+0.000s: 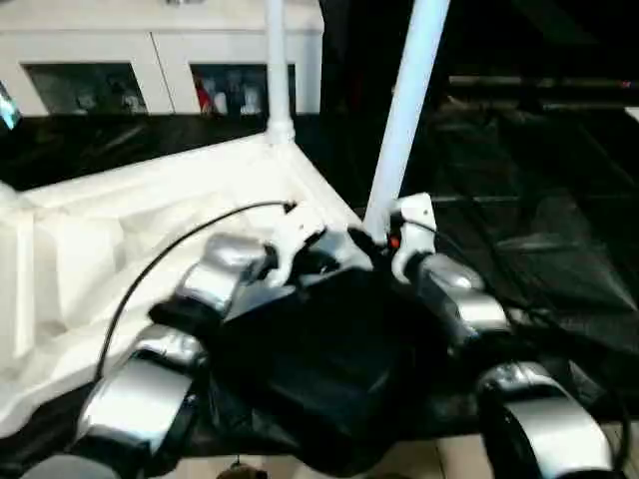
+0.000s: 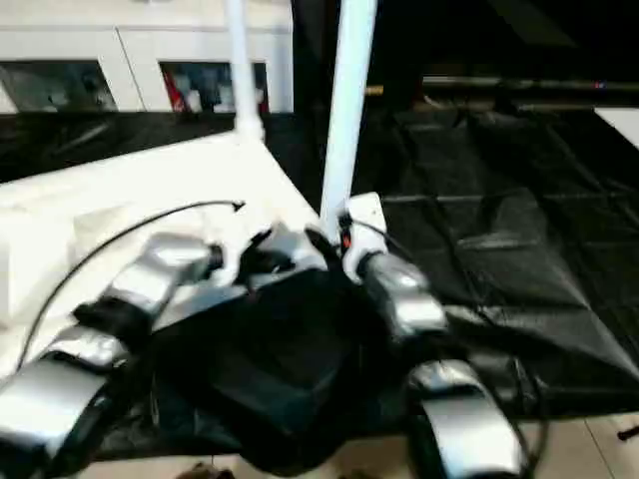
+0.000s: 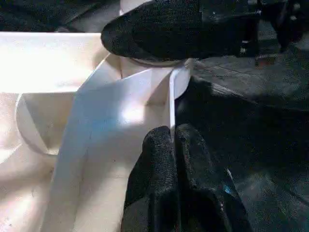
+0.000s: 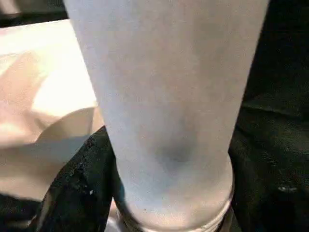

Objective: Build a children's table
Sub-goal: Rotate leg to tighten

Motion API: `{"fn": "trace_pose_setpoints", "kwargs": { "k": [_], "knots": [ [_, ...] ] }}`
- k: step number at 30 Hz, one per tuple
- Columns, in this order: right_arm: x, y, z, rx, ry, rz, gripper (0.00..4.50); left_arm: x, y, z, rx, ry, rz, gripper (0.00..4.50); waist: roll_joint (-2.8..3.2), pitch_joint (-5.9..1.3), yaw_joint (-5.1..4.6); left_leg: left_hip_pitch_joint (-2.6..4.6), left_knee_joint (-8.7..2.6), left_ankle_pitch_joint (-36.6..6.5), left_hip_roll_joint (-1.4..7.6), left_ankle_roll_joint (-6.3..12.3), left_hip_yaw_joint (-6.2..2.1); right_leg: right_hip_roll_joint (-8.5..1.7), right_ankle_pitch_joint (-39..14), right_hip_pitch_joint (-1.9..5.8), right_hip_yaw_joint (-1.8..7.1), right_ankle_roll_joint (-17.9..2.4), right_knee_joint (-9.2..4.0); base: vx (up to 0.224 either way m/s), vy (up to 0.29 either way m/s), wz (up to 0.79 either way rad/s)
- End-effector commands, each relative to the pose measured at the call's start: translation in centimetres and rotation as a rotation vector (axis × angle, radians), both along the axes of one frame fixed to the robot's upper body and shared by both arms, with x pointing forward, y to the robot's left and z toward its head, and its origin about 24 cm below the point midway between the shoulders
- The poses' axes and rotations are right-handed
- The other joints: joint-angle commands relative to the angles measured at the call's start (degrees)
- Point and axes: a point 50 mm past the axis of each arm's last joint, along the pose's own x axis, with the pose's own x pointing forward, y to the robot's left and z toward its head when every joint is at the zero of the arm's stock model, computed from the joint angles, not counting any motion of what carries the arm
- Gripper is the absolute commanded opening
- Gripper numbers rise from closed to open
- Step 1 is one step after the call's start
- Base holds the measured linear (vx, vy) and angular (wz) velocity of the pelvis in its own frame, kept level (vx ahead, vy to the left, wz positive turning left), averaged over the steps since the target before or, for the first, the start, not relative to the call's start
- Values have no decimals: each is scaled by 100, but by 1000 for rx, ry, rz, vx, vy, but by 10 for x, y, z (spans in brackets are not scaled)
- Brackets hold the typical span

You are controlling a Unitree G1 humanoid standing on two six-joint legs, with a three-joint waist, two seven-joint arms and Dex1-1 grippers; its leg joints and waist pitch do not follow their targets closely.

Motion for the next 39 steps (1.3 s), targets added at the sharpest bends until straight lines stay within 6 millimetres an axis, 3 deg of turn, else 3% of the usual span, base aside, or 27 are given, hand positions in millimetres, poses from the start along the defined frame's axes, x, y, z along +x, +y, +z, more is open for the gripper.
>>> {"fn": "trace_pose_setpoints", "kwargs": {
  "k": [1,7,12,16,19,24,26,28,39],
  "knots": [
    [-9,26,-14,19,72,63,353,9,-21,26,-53,-92,-19,0,27,-467,19,157,-354,-671,174,313,-119,-492,99,319,263,-1518,-320,0,0,0],
    [-6,33,-7,-40,15,126,380,7,-19,24,-55,-91,-34,0,25,-450,17,165,-366,-808,180,288,-119,-492,-162,318,264,-1481,-344,0,0,0],
    [-10,9,1,-66,-50,341,380,2,-6,20,-35,-90,-109,0,19,-465,35,150,-345,-690,178,445,-115,-483,157,348,255,-1537,-310,0,0,0],
    [-18,-14,8,-96,-82,495,380,-5,4,19,-37,-73,-204,0,11,-474,131,134,-312,-551,208,680,-103,-479,475,344,239,-1592,-265,0,0,0],
    [-25,-30,15,-137,-89,616,380,-12,11,18,-41,-44,-299,0,-5,-455,182,148,-320,-739,213,594,-98,-472,77,332,241,-1559,-303,0,0,0],
    [-34,-40,19,-154,-64,743,380,-21,19,19,-48,-6,-388,0,28,-442,229,195,-349,-992,243,407,-100,-470,-354,274,252,-1498,-346,0,0,0],
    [-38,-45,22,-151,-45,796,380,-23,24,19,-37,2,-403,0,21,-437,281,212,-357,-1003,252,355,-100,-476,-408,264,260,-1458,-348,0,0,0],
    [-40,-45,22,-151,-37,812,380,-23,26,20,-33,6,-407,0,11,-445,285,185,-355,-941,237,345,-103,-481,-364,282,258,-1442,-334,0,0,0],
    [-46,-47,18,-163,13,850,294,-25,30,21,-32,13,-411,0,2,-450,284,165,-346,-846,221,330,-109,-484,-392,282,250,-1380,-336,0,0,0]
  ]
}}
